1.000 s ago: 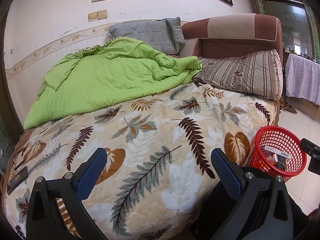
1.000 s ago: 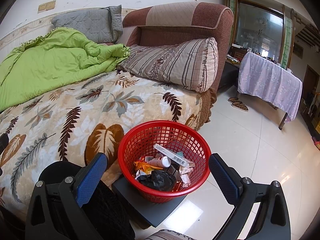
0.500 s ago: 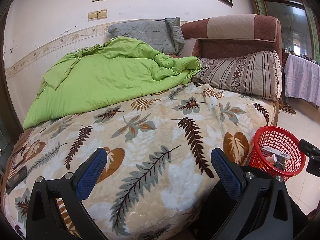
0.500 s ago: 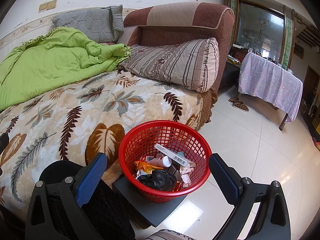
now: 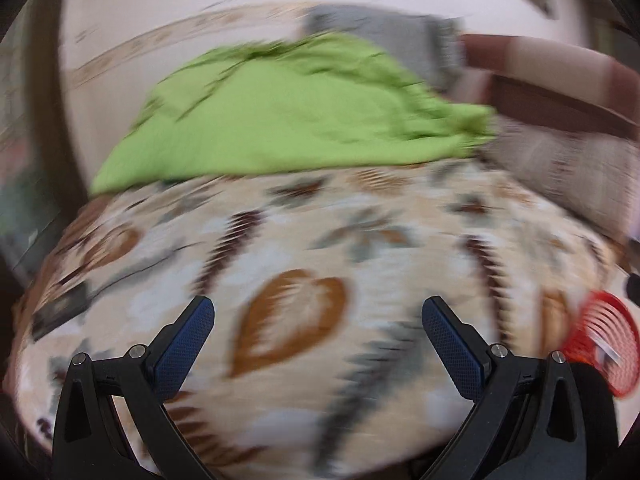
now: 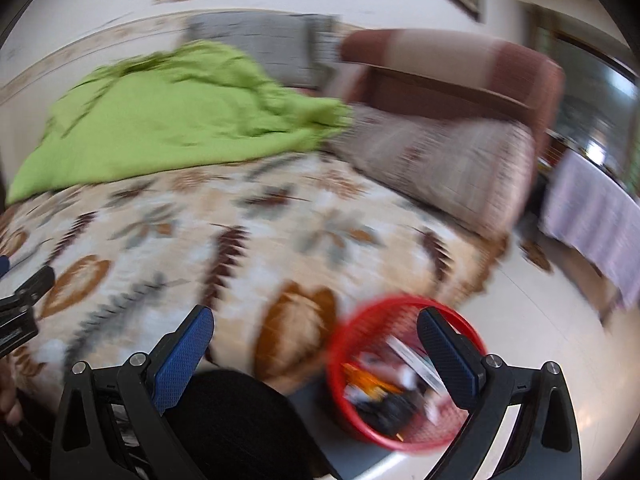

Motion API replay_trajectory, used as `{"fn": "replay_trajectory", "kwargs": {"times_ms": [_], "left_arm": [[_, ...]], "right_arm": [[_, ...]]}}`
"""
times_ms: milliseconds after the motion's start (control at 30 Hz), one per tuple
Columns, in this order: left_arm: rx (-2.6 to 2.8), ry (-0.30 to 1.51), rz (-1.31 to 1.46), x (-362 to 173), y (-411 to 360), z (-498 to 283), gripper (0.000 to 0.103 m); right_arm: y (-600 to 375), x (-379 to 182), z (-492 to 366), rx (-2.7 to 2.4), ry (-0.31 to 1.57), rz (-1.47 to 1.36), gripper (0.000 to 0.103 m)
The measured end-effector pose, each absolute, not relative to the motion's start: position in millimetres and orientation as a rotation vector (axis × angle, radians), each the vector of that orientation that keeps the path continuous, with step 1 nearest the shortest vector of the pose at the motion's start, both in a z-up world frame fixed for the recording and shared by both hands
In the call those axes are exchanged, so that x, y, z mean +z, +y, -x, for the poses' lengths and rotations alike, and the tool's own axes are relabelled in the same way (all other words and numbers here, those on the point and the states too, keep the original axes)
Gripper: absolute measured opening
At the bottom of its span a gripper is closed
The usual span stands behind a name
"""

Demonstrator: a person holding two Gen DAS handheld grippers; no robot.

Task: Collect trash

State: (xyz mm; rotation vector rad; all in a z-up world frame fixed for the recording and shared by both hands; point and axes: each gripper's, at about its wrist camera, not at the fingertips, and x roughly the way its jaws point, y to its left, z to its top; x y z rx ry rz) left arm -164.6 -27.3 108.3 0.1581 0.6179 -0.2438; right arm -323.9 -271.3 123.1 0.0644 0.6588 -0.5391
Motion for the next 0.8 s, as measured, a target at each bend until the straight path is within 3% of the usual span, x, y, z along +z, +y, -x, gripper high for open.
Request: {"fn": "replay_trajectory", "kwargs": {"times_ms": [200,433,800], "left_arm": [[-0.095,0.825,-0.129,74.1,6.0,101.5,0.103],[-0.129,1.015,-0.008,27.5,17.8,30.0,0.103],[-0.146,0.98,-0.123,3.1,-1.2,-20.6,0.103]], "right_arm": [[-240.0,108.4,207.9,-0.358,0.777,-0.06,0.103],[-220.9,33.2,71.7,-0.308,0.976,-0.127,0.102],[-224.8,-13.5,10.8,-0.371,0.977,-0.163,0.103]]}}
